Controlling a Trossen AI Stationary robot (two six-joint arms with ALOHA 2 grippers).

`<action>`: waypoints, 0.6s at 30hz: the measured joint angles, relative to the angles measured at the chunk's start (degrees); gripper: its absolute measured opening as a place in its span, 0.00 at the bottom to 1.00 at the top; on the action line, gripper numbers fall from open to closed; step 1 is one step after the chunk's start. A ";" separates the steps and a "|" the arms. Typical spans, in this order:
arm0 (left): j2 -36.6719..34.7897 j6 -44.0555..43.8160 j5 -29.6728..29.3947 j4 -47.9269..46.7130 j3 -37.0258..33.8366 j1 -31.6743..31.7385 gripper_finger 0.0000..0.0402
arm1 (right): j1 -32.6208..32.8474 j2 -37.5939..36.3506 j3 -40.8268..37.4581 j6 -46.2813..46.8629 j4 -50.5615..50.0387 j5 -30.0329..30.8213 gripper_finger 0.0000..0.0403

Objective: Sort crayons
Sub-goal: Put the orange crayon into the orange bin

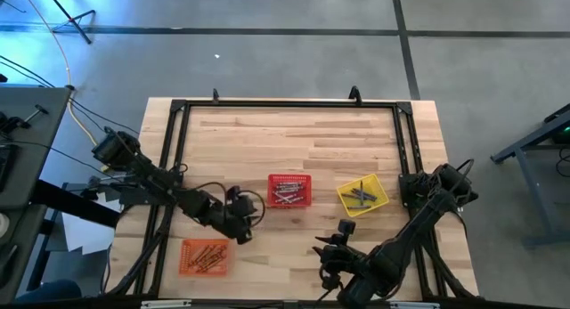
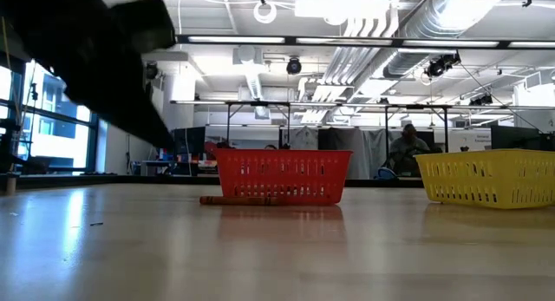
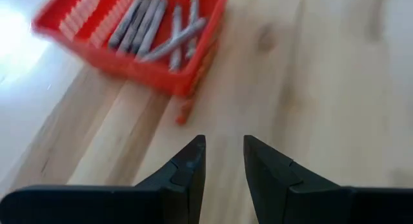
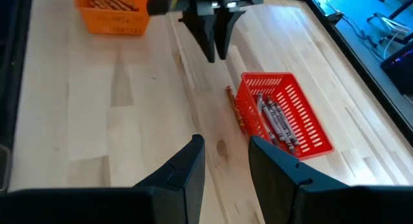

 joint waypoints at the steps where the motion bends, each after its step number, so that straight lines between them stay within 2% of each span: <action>1: 0.01 0.69 0.97 -0.08 -0.60 0.80 0.24 | -0.29 0.00 0.00 0.01 -0.12 -0.04 0.28; 4: 0.65 2.81 3.79 -0.04 -1.59 3.43 0.24 | -1.25 0.00 0.00 0.01 -0.69 -0.04 0.28; 11: 0.61 10.56 4.64 1.22 -1.61 7.18 0.24 | -3.37 0.00 0.00 0.01 -1.44 -0.85 0.28; 18: 0.94 14.24 4.67 3.89 -1.61 9.71 0.24 | -4.65 0.00 0.00 0.00 -2.19 -1.59 0.28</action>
